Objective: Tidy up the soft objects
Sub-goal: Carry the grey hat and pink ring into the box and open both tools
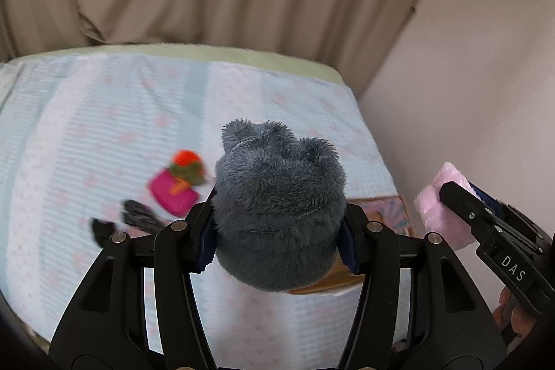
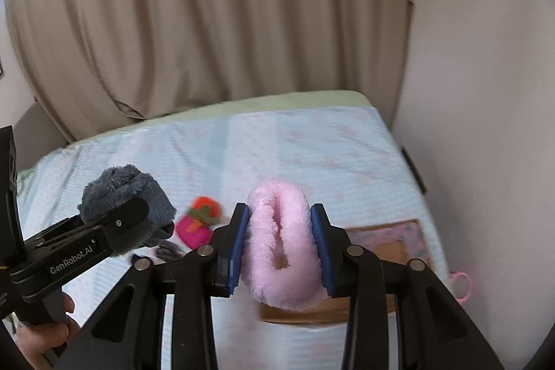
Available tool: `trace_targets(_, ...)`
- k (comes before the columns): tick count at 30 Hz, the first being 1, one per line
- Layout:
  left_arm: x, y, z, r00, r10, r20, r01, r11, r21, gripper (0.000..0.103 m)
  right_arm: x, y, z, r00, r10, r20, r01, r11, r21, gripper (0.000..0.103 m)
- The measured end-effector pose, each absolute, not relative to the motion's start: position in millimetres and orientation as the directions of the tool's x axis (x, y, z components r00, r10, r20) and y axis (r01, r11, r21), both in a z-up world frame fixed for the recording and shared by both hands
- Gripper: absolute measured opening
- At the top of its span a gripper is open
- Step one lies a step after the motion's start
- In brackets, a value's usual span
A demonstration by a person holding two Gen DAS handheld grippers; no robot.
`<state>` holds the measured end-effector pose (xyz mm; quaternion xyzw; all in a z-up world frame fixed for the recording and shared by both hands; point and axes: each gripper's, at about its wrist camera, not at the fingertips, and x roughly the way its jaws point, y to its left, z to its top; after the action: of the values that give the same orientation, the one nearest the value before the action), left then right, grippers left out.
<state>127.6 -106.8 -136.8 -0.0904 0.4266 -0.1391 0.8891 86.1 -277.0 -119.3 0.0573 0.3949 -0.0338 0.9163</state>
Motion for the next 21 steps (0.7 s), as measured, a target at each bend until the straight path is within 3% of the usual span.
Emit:
trace_targets(10,147,-247,-226,0.435,-0.332,-0.837,0.269,0.935,-0.231,0.052,111,-385,-194,0.537,-0.059,-0.841,0.157,0.987,0.031,0.033)
trace_targets(21,176,-324,-342,0.233,-0.254,-0.939,0.322,0.931,-0.172,0.052,163,-450,-330,0.272,0.079,-0.959,0.138,0.983,0.120,0.033)
